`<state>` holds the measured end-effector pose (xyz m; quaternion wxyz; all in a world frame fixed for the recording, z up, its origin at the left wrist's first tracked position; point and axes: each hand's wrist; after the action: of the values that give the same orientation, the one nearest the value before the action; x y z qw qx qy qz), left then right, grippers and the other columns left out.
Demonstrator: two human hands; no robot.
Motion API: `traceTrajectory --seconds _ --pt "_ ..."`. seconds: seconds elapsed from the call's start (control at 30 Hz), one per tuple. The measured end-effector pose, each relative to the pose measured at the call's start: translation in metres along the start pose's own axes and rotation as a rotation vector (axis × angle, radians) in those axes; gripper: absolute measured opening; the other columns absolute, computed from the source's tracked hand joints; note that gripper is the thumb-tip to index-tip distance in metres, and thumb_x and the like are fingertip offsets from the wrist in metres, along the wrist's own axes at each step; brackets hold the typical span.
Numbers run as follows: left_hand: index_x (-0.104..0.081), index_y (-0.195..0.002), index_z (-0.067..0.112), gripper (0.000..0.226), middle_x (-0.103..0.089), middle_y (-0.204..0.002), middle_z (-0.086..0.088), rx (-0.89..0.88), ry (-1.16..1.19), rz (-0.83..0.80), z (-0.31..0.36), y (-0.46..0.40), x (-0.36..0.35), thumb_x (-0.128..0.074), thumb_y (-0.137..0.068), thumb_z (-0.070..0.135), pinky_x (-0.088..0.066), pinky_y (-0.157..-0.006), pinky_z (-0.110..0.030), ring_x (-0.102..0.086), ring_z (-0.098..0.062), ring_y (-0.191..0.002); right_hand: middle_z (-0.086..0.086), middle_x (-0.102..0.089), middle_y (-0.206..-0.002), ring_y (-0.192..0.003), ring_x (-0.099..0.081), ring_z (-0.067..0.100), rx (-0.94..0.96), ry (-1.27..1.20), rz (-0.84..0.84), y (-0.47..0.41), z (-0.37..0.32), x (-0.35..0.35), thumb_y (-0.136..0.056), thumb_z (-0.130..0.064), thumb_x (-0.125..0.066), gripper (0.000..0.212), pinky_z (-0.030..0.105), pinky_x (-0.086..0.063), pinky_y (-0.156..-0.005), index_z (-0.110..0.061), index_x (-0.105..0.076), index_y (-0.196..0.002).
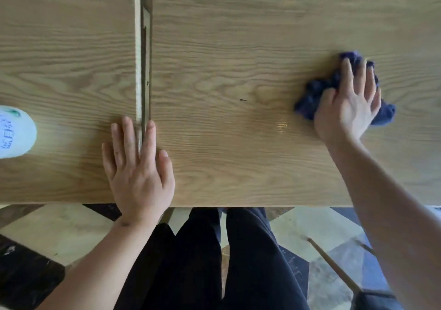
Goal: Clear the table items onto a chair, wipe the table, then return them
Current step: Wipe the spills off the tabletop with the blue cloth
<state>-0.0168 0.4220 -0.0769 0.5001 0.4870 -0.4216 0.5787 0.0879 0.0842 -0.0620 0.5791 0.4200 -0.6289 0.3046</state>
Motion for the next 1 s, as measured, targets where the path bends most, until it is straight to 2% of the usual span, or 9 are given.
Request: traceTrajectory --seconds 0.03,0.1,0.2,0.3,0.53,0.7,0.77,0.87,1.0 --pt "-0.034 -0.153 0.022 0.055 -0.021 -0.163 -0.013 0.007 -0.005 -0.008 0.000 0.000 0.000 -0.041 -0.100 0.032 -0.013 -0.123 -0.051 -0.013 -0.030 -0.153 0.000 -0.020 -0.164 -0.152 -0.013 0.019 -0.088 -0.048 0.007 -0.022 -0.034 -0.004 -0.087 -0.035 -0.033 0.067 0.046 -0.010 -0.122 -0.028 -0.030 -0.154" --pt "-0.034 -0.153 0.022 0.056 -0.022 -0.163 -0.014 0.014 -0.009 -0.008 0.001 0.000 0.000 -0.040 -0.098 0.033 -0.013 -0.123 -0.052 -0.014 -0.031 -0.153 0.001 -0.017 -0.165 -0.153 -0.011 0.019 -0.062 -0.078 -0.004 -0.051 -0.099 -0.013 -0.091 -0.037 -0.032 0.066 0.046 -0.006 -0.123 -0.028 -0.027 -0.155" --pt "-0.036 -0.152 0.022 0.056 -0.024 -0.162 -0.014 0.022 -0.003 -0.002 0.001 0.000 0.000 -0.042 -0.097 0.032 -0.014 -0.123 -0.052 -0.017 -0.031 -0.152 0.003 -0.019 -0.165 -0.152 -0.013 0.022 0.169 -0.084 -0.029 -0.041 -0.167 -0.027 -0.092 -0.036 -0.034 0.064 0.047 -0.006 -0.123 -0.027 -0.028 -0.155" --pt "-0.034 -0.153 0.024 0.059 -0.022 -0.163 -0.012 0.034 0.001 -0.035 0.002 -0.001 0.004 -0.042 -0.095 0.033 -0.013 -0.123 -0.051 -0.014 -0.029 -0.153 0.006 -0.025 -0.163 -0.151 -0.016 0.024 0.413 -0.087 -0.068 0.014 -0.175 -0.033 -0.090 -0.034 -0.037 0.063 0.049 -0.009 -0.122 -0.026 -0.034 -0.153" --pt "-0.033 -0.153 0.024 0.061 -0.019 -0.165 -0.008 0.040 -0.005 -0.064 0.004 -0.002 0.009 -0.040 -0.092 0.031 -0.012 -0.123 -0.051 -0.013 -0.028 -0.153 0.006 -0.024 -0.163 -0.152 -0.015 0.025 0.598 -0.022 -0.197 0.124 -0.090 -0.020 -0.095 -0.030 -0.041 0.056 0.050 -0.013 -0.122 -0.026 -0.038 -0.151" --pt "-0.032 -0.151 0.016 0.065 -0.015 -0.163 -0.020 0.068 -0.013 -0.148 0.016 -0.003 0.010 -0.044 -0.090 0.031 -0.011 -0.120 -0.062 -0.008 -0.037 -0.152 0.000 -0.032 -0.160 -0.149 -0.026 0.021 0.574 0.022 -0.184 0.152 -0.003 -0.010 -0.092 -0.030 -0.052 0.053 0.050 -0.021 -0.120 -0.026 -0.050 -0.144" --pt "-0.031 -0.152 0.020 0.066 -0.008 -0.164 -0.018 -0.009 0.030 -0.226 0.039 -0.005 0.012 -0.047 -0.090 0.032 -0.005 -0.122 -0.060 -0.003 -0.037 -0.153 0.001 -0.035 -0.159 -0.148 -0.030 0.021 0.568 0.040 -0.168 0.154 0.036 -0.004 -0.091 -0.030 -0.055 0.053 0.051 -0.025 -0.118 -0.025 -0.052 -0.143" --pt "-0.031 -0.153 0.024 0.063 -0.004 -0.166 -0.013 -0.248 0.065 -0.306 0.086 0.011 0.010 -0.043 -0.092 0.035 -0.006 -0.123 -0.056 0.000 -0.032 -0.154 0.003 -0.036 -0.158 -0.147 -0.032 0.022 0.551 0.074 -0.163 0.149 0.087 0.003 -0.091 -0.030 -0.054 0.053 0.052 -0.027 -0.117 -0.023 -0.051 -0.144" --pt "-0.023 -0.155 0.028 0.065 -0.003 -0.166 -0.012 -0.252 0.103 -0.409 0.147 0.049 0.006 -0.044 -0.094 0.039 -0.012 -0.122 -0.060 0.004 -0.032 -0.154 0.001 -0.032 -0.160 -0.149 -0.028 0.022 0.475 0.130 -0.177 0.136 0.137 0.011 -0.094 -0.031 -0.051 0.054 0.050 -0.023 -0.120 -0.024 -0.045 -0.148"
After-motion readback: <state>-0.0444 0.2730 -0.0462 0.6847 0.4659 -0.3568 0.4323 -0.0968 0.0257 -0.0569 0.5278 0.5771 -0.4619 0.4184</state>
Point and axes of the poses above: each hand's wrist, its own y-axis away from the middle knuckle, its own x-axis out of the back of the hand, z = x × y
